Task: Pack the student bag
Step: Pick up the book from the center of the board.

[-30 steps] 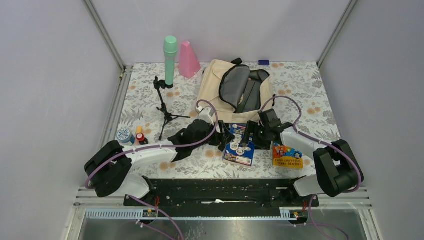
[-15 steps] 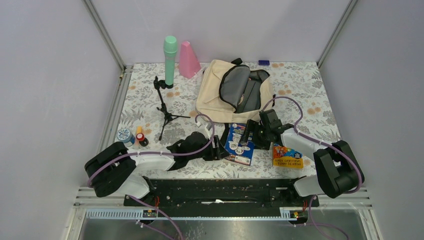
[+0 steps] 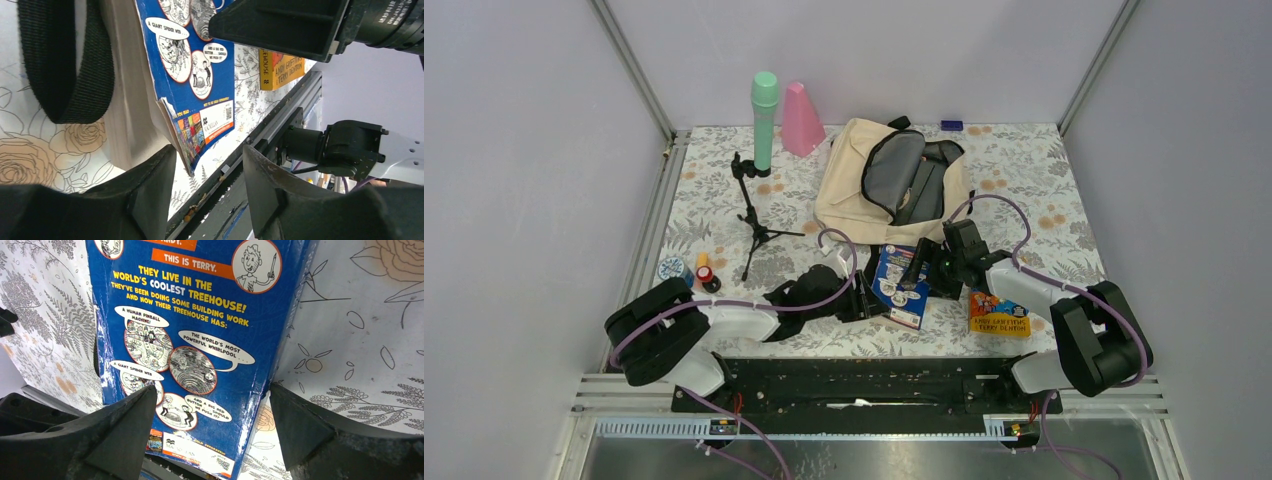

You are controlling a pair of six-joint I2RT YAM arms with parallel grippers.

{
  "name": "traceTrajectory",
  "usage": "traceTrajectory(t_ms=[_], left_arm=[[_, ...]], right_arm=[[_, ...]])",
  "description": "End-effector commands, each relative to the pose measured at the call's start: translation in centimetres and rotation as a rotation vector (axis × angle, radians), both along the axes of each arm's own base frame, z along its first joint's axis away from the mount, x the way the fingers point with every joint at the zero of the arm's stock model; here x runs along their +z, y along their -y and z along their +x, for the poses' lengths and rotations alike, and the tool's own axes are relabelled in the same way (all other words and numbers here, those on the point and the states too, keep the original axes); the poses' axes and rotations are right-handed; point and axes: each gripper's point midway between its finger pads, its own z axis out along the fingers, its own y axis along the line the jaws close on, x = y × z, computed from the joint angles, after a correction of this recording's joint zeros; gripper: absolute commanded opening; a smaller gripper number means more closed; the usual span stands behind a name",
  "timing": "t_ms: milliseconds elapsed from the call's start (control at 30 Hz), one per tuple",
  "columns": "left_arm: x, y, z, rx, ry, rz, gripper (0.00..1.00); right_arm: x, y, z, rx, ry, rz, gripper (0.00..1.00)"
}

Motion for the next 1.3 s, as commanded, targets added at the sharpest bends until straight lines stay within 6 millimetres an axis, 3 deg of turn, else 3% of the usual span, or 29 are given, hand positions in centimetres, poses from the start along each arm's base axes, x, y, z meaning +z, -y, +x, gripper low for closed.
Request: traceTrajectory(t_ms=[0,200,333,467,567,667,767,967,1267], left_arm=[[2.7,1.6,0.4,0.004,0.032,-0.108,0.5],[0.6,0.5,1.5,0.108,0.012,-0.043,0.41],[-0.9,-0.7,2.5,0.188,0.018,0.035,0.42],[-1.4,-1.3,3.0,0.226,0.032,0.047,0.43],[-0.9,-0.5,3.3,0.213,0.056,0.021,0.43],[-0.1,0.7,3.5,0.181,0.069,-0.029,0.37],[0.6,1.6,3.5,0.166,0.071,-0.077,0.2],[2.6,1.5,3.5,0.161,0.109,-0.106,0.0],[11.5,1.5,4.0,0.183,0.241,-0.303,0.0]], right_arm=[[-1.1,-0.1,-0.9,0.003,-0.033,0.005,0.9],[-1.1,-0.1,-1.0,-0.001,-0.032,0.009,0.89],[-1.1,-0.2,-1.0,0.003,-0.032,0.014,0.89],[-1.0,-0.2,-1.0,0.003,-0.028,0.016,0.89],[-1.0,-0.3,-1.0,0.003,-0.03,0.021,0.89],[-1.0,-0.3,-1.0,0.0,-0.031,0.024,0.89],[-0.8,-0.2,-1.0,-0.007,-0.019,0.023,0.89],[0.2,0.3,-0.7,-0.05,0.046,0.033,0.92],[4.2,-0.4,0.1,-0.134,0.248,0.224,0.95]])
